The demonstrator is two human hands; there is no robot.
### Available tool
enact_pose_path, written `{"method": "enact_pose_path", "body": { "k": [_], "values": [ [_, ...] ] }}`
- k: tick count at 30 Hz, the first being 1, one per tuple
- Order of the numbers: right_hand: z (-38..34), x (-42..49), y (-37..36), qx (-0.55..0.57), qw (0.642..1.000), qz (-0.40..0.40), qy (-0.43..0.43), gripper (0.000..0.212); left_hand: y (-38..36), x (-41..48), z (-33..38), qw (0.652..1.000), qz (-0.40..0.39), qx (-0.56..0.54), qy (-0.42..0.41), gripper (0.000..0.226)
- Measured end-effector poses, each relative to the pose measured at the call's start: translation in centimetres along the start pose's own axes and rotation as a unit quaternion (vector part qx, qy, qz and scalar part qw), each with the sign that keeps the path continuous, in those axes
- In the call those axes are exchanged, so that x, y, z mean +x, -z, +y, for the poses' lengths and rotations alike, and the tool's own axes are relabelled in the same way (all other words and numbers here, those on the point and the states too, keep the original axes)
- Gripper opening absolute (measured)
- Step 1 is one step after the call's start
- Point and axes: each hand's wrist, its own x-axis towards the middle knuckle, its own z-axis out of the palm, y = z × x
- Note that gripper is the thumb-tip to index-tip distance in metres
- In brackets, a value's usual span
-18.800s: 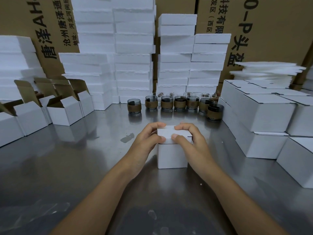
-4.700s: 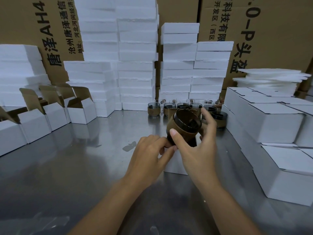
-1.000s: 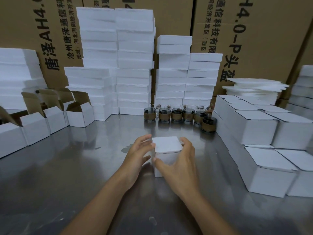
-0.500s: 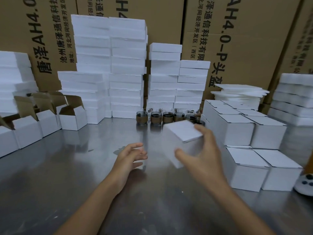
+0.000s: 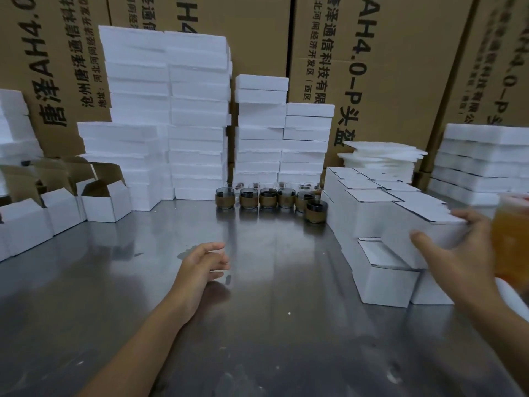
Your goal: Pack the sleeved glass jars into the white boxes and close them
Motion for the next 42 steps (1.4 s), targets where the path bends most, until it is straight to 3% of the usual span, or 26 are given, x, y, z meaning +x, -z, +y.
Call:
{"method": "enact_pose_path", "body": {
  "k": [5, 26, 29, 34, 37, 42],
  "values": [
    [0.7, 0.3, -0.6, -0.024, 0.999, 0.019, -0.013, 0.065, 0.1, -0.3, -0.1, 1.000, -0.002, 0.011, -0.008, 0.017],
    [-1.6, -0.1, -0.3, -0.132, 0.990, -0.044, -0.002, 0.075, -0.3, -1.3, 0.9, 0.999, -0.017, 0.037, -0.011, 0.019],
    [-3.2, -0.6, -0.1, -0.140, 0.989, -0.024, 0.042, 0.068, -0.4, -1.5, 0.9, 0.998, -0.022, 0.049, -0.015, 0.019],
    [-7.7, -1.3, 0.2, -0.077, 0.975, 0.024, 0.209, 0.050, -0.5, -1.7, 0.9, 0.997, -0.031, 0.062, -0.022, 0.017],
    [-9.9, -2.2, -0.6, 0.016, 0.965, -0.048, 0.257, 0.022, -0.6, -1.8, 0.8, 0.996, -0.038, 0.076, -0.025, 0.017],
    [-10.2, -6.2, -6.0, 0.114, 0.943, -0.242, 0.198, 0.004, -0.8, -1.9, 0.6, 0.995, -0.031, 0.082, -0.035, 0.016]
  ]
}}
